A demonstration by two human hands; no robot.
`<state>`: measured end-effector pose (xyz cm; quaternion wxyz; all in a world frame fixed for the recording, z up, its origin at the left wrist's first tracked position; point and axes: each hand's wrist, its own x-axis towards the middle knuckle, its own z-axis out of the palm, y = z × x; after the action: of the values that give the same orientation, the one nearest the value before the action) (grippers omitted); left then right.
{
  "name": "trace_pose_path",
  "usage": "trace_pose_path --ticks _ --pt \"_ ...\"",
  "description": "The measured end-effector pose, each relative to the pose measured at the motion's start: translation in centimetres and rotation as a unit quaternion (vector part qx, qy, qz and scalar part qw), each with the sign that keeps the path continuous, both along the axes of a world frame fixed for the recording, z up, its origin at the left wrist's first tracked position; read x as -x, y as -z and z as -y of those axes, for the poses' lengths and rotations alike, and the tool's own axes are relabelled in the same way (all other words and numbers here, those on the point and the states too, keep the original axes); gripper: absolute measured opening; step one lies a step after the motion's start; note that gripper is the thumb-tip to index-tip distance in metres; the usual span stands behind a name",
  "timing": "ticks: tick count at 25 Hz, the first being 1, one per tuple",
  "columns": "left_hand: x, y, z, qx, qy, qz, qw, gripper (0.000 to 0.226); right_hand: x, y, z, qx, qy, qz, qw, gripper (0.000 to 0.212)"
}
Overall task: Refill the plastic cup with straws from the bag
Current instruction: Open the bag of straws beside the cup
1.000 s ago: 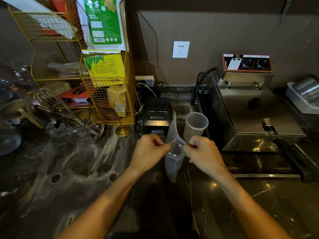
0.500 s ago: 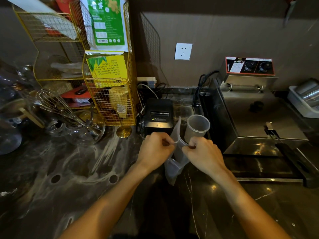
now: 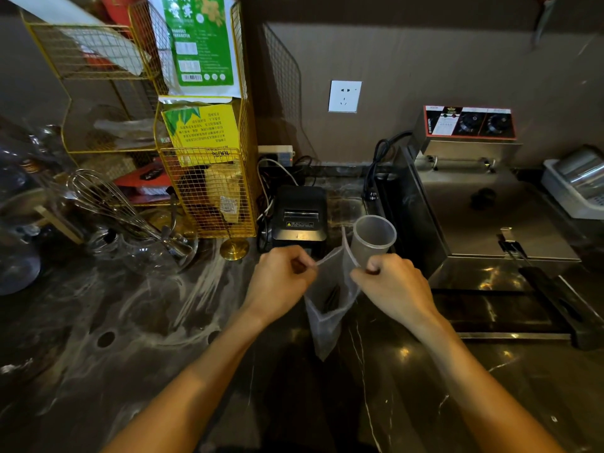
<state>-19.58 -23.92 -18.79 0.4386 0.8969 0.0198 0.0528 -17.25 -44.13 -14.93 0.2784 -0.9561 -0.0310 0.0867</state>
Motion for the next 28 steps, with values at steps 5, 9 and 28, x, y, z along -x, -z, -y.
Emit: trace_pose_path --ticks 5,9,28 --pt "0.0 -0.1 1.1 0.005 0.037 0.003 0.999 0.008 -0.6 0.4 -0.7 -0.040 -0.013 0.061 0.997 0.030" --pt "-0.2 -0.1 -0.4 -0.021 -0.067 0.028 0.997 0.011 -0.4 0.7 1.1 -0.033 0.007 0.047 0.998 0.032" --pt "-1.5 -0.2 2.5 -0.018 0.083 -0.015 0.996 0.018 0.1 0.0 5.5 -0.291 0.082 -0.104 0.947 0.045"
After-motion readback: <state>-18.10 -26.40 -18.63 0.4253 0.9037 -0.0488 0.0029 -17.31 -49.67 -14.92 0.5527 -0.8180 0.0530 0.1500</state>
